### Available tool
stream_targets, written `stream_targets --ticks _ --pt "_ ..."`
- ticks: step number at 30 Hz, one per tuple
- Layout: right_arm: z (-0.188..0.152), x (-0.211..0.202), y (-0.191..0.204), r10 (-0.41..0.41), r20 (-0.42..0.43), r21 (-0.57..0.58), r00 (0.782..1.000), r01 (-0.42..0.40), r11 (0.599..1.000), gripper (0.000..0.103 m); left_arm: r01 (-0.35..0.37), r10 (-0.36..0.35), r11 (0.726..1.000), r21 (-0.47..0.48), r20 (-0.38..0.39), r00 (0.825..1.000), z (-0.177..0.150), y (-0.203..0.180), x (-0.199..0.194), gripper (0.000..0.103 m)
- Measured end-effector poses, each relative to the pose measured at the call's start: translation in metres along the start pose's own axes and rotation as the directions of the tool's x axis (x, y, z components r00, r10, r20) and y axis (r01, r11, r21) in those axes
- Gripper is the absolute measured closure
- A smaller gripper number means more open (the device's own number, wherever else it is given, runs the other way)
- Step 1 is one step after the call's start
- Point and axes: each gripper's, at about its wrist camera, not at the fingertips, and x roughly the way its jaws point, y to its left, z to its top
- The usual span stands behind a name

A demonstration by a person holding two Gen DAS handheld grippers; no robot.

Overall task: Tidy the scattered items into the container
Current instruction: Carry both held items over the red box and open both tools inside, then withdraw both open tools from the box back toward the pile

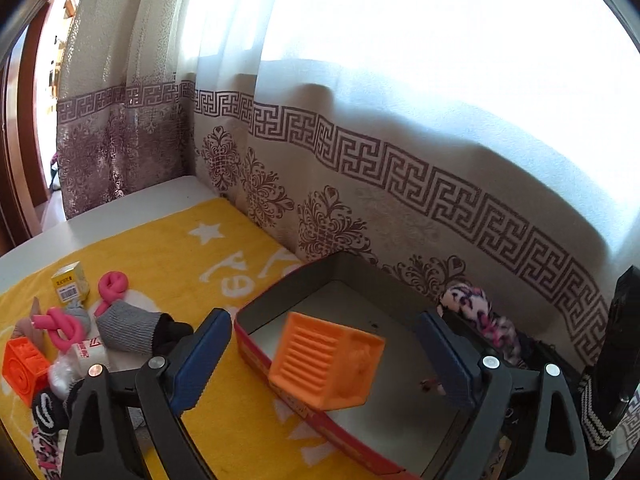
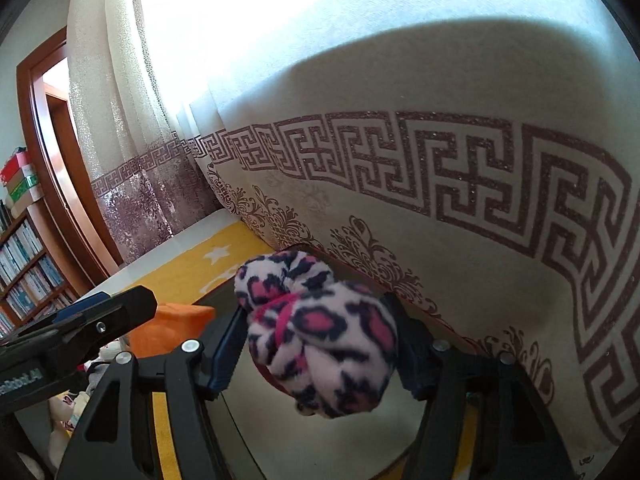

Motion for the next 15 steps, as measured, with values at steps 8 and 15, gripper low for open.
stream_targets --ticks 8,15 --pt "-0.001 0.002 -0.002 0.009 0.001 0.004 1.000 -0.009 1.000 0.028 -0.118 0.119 0.992 -0.039 0.020 0.993 -0.006 0.024 -0.006 0.007" --pt "-0.009 0.006 0.011 0.018 -0.007 -0.002 1.000 -0.018 1.000 0.026 -0.215 0.218 0.975 -0.052 0.052 0.975 -0.014 0.047 -0.020 0.007"
